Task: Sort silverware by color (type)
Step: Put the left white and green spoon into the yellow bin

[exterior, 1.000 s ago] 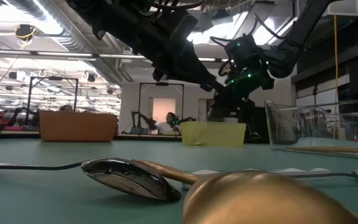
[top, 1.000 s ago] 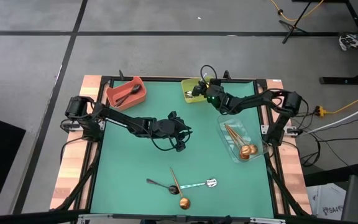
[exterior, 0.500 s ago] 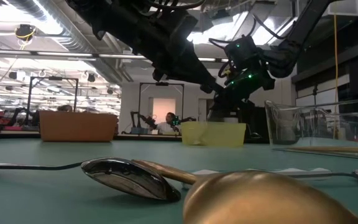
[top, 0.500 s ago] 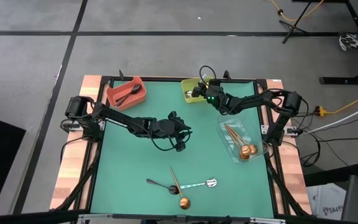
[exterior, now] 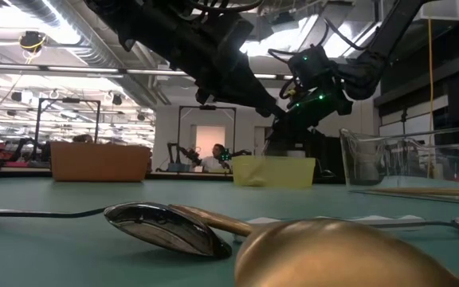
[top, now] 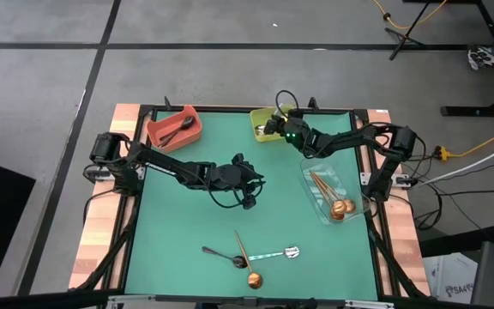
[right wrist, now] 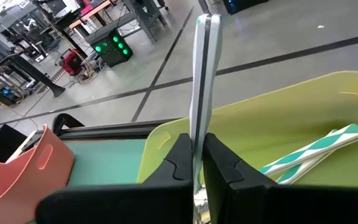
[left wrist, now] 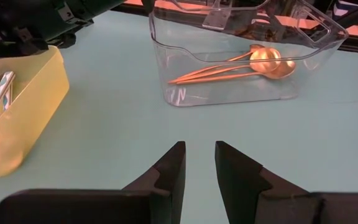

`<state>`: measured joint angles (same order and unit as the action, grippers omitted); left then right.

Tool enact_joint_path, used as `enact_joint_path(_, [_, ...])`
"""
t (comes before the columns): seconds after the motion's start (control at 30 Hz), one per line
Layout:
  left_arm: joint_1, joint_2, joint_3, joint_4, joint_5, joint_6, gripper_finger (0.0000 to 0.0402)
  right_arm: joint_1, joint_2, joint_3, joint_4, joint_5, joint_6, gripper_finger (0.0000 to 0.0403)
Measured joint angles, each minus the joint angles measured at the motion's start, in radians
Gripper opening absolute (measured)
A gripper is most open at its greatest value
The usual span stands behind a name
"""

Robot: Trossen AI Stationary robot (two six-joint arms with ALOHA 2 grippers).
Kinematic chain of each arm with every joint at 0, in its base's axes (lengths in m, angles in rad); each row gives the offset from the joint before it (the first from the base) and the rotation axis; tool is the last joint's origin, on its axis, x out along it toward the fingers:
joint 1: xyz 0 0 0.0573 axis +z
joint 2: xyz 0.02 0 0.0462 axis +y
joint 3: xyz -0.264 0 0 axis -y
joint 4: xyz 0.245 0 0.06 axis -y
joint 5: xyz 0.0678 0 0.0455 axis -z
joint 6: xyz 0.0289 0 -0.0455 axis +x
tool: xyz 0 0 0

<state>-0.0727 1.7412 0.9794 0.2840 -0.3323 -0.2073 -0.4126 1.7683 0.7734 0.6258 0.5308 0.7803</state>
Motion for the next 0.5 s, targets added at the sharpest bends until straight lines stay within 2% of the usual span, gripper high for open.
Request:
enact_joint_path(0.23, [0.0,0.0,0.0,0.0,-0.001,0.0,0.008,0.0,0.0,0.0,-0.019,-0.053,0.001,0.0002])
enact_joint_path(0.5, [0.0,0.0,0.0,0.0,-0.001,0.0,0.008,0.0,0.0,0.0,-0.065,-0.051,0.002,0.0003])
